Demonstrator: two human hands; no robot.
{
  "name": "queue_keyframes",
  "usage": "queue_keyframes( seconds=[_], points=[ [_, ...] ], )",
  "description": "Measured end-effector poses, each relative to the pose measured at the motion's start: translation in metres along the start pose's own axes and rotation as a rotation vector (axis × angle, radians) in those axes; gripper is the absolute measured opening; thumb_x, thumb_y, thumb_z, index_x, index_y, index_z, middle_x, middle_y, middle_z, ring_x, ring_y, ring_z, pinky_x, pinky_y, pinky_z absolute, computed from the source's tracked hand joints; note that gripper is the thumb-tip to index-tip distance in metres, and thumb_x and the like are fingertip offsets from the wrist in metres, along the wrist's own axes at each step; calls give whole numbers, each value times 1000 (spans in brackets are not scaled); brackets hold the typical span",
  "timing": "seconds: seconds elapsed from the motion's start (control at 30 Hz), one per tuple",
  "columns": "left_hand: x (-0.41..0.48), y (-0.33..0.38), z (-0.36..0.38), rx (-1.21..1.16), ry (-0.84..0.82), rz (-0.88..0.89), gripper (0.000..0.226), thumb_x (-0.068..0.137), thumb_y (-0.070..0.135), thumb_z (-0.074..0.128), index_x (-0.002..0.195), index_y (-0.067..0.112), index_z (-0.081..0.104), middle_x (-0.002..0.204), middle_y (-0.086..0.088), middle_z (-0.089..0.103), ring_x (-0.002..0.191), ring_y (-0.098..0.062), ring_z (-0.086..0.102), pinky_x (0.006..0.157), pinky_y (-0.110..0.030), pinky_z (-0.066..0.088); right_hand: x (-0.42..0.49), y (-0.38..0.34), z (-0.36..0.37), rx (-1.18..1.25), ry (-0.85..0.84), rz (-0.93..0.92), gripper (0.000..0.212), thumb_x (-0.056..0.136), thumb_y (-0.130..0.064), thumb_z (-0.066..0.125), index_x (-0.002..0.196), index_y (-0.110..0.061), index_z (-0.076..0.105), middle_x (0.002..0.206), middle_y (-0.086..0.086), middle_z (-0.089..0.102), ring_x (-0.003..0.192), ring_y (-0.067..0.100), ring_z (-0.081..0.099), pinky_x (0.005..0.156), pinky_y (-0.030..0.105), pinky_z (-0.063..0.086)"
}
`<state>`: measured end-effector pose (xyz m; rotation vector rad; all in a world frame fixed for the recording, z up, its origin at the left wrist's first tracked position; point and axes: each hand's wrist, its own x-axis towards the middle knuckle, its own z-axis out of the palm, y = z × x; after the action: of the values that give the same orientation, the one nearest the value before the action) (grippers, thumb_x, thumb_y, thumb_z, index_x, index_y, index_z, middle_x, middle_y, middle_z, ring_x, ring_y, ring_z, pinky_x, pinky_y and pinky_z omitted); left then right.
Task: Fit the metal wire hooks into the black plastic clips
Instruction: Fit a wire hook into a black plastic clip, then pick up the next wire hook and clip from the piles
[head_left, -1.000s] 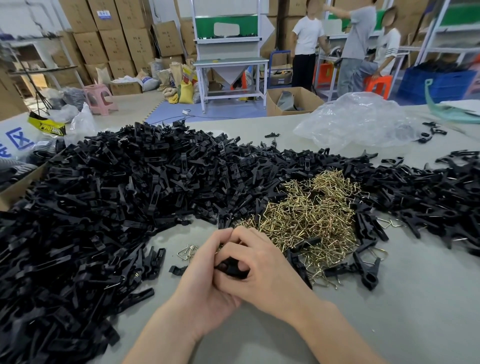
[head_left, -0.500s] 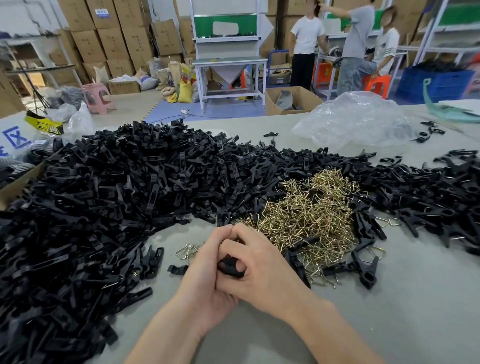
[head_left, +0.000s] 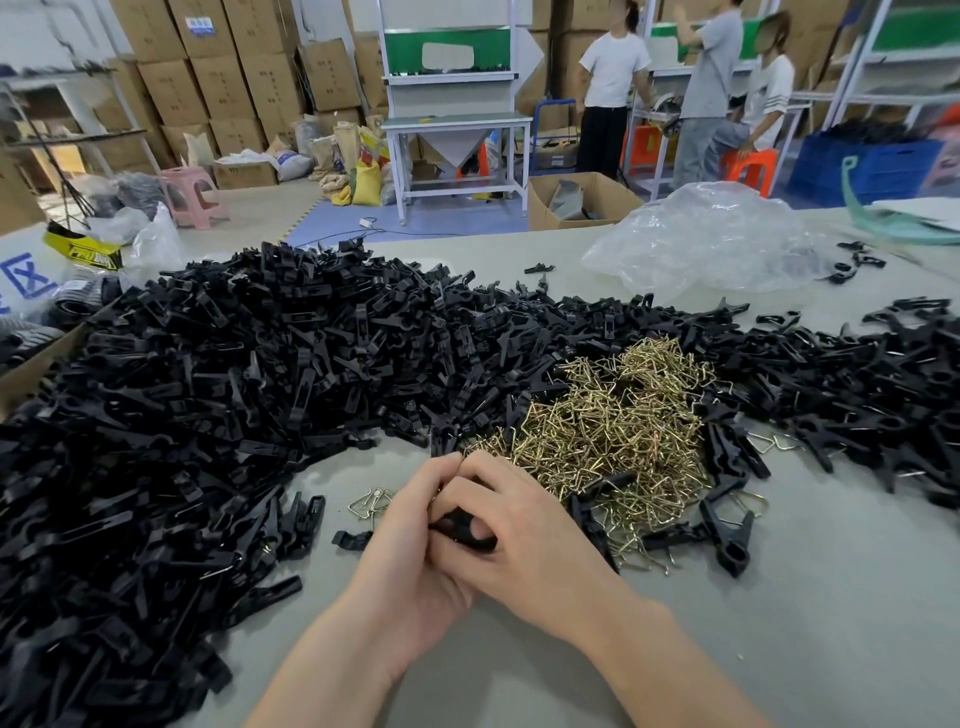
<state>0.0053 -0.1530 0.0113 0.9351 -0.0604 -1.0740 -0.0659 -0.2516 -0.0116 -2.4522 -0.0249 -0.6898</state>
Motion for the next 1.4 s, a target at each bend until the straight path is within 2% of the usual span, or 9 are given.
queue_keyframes(
  seconds=[0.17, 0.33, 0.53, 0.77, 0.9, 1.07, 1.17, 1.27, 1.4],
  points=[
    [2, 4, -10, -14, -49, 50, 42, 92, 37, 56, 113, 2, 67, 101, -19, 67, 91, -28, 67, 78, -38, 60, 1, 5, -1, -82, 108, -48, 21, 98, -40, 60, 113, -28, 68, 116, -7, 55, 110, 10, 52, 99, 30, 44],
    [5, 13, -17, 6, 67, 274, 48, 81, 35, 59, 121, 10, 56, 97, -11, 66, 88, -23, 64, 89, -38, 50, -3, 14, -11, -66, 241, 28, 16, 100, -28, 63, 113, -23, 71, 106, -9, 59, 97, 7, 57, 90, 18, 45],
    [3, 4, -14, 226, 156, 376, 27, 105, 18, 44, 124, 9, 61, 104, -12, 77, 99, -23, 74, 83, -30, 60, -5, 14, -24, 380, 384, 370, 12, 95, -20, 70, 105, -25, 73, 99, -12, 70, 93, 4, 68, 86, 18, 53],
    [-3, -1, -14, 223, 135, 375, 26, 101, -3, 43, 111, 6, 65, 82, -8, 72, 72, -14, 70, 73, -21, 61, -10, 49, -137, 1396, 1128, 465, 19, 91, -8, 68, 108, -2, 65, 93, 7, 73, 84, 15, 73, 81, 24, 60],
    [-1, -2, -12, 201, 159, 377, 27, 102, -5, 42, 105, 6, 66, 79, -8, 70, 67, -12, 69, 68, -19, 60, -17, 63, -174, 1546, 1281, 540, 13, 94, -9, 67, 98, 2, 63, 102, 18, 68, 86, 18, 73, 74, 25, 62],
    [3, -7, -23, 757, 363, 669, 28, 101, -1, 49, 101, 20, 69, 86, 6, 73, 79, -5, 67, 67, -7, 50, -14, 51, -119, 1269, 918, 604, 11, 99, -6, 58, 109, -8, 63, 101, 11, 73, 92, 18, 73, 79, 23, 59],
    [-1, -6, -31, 1373, 571, 915, 22, 94, 8, 61, 106, 26, 66, 107, 10, 68, 109, -11, 60, 96, -23, 43, -2, 35, -75, 827, 708, 597, 26, 103, -15, 52, 126, -27, 58, 102, -8, 73, 85, 6, 71, 73, 18, 55],
    [3, 0, -43, 1734, 773, 711, 43, 94, 30, 64, 134, 18, 59, 139, -13, 54, 134, -37, 42, 117, -54, 20, 4, 24, -36, 336, 474, 401, 34, 105, -22, 49, 137, -34, 52, 106, -18, 66, 71, 0, 59, 65, 15, 46],
    [5, 6, -53, 1847, 732, 543, 35, 97, 41, 57, 123, 18, 65, 128, -10, 62, 122, -35, 52, 110, -50, 31, 0, 23, -14, -76, 356, 177, 36, 103, -15, 47, 139, -20, 55, 109, -10, 64, 95, 3, 57, 91, 21, 48]
  ],
)
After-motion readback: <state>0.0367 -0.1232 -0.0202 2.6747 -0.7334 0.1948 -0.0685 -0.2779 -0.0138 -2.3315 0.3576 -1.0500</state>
